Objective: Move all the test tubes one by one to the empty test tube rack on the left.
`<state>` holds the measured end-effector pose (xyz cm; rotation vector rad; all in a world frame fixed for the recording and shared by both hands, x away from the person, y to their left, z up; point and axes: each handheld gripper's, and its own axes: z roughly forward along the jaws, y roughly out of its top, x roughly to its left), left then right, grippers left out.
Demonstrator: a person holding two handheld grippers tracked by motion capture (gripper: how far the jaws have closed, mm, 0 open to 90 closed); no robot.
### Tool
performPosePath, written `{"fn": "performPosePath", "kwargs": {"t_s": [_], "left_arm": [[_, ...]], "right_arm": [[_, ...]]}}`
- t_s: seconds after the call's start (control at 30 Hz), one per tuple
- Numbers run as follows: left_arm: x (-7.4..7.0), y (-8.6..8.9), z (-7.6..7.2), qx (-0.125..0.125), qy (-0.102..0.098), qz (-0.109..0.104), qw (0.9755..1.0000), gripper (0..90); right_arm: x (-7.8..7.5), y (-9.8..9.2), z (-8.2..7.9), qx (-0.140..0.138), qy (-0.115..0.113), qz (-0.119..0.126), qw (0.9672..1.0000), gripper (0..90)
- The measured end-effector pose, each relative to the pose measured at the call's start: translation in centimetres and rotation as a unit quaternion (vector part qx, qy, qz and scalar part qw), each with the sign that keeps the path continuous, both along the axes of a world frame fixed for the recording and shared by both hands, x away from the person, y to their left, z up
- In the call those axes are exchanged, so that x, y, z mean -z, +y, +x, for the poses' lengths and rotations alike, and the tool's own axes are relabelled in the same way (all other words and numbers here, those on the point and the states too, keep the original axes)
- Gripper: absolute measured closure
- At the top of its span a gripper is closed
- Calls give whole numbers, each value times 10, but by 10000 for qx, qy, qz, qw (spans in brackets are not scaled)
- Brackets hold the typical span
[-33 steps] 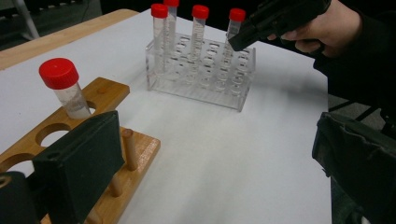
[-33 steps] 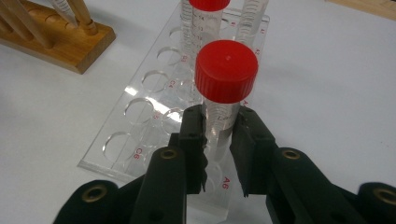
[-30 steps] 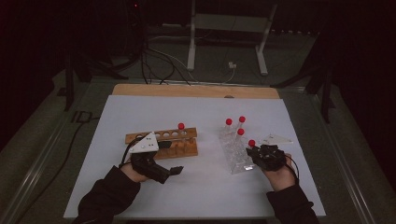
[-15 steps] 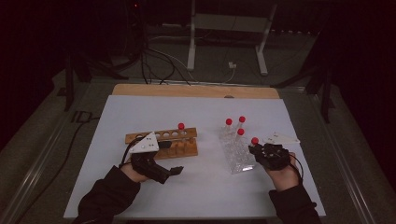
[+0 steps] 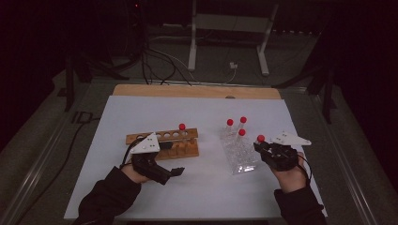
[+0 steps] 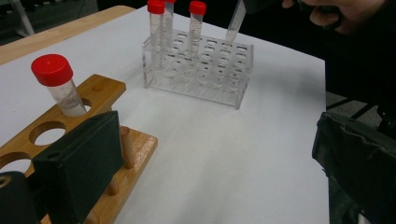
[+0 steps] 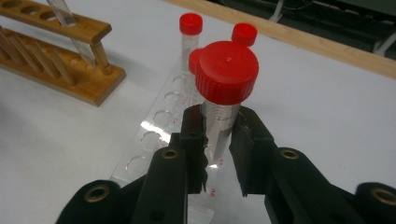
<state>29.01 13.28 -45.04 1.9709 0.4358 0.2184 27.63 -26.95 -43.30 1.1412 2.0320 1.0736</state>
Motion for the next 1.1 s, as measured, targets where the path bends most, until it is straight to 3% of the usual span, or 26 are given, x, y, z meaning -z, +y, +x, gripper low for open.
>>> {"fn": "performPosePath", "kwargs": {"t_s": [0.3, 0.57, 1.1], "left_arm": [[0, -1, 0, 17, -5, 12, 10000, 27], [0, -1, -1, 24, 5, 3, 10000, 27], [-2, -3, -2, 45, 3, -8, 10000, 27]], "right_arm": [[-12, 4, -10, -83, -213, 44, 9997, 747], [-19, 21, -21, -408, -274, 96, 9987, 747], [-7, 58, -27, -1042, -81, 81, 9945, 747]]}}
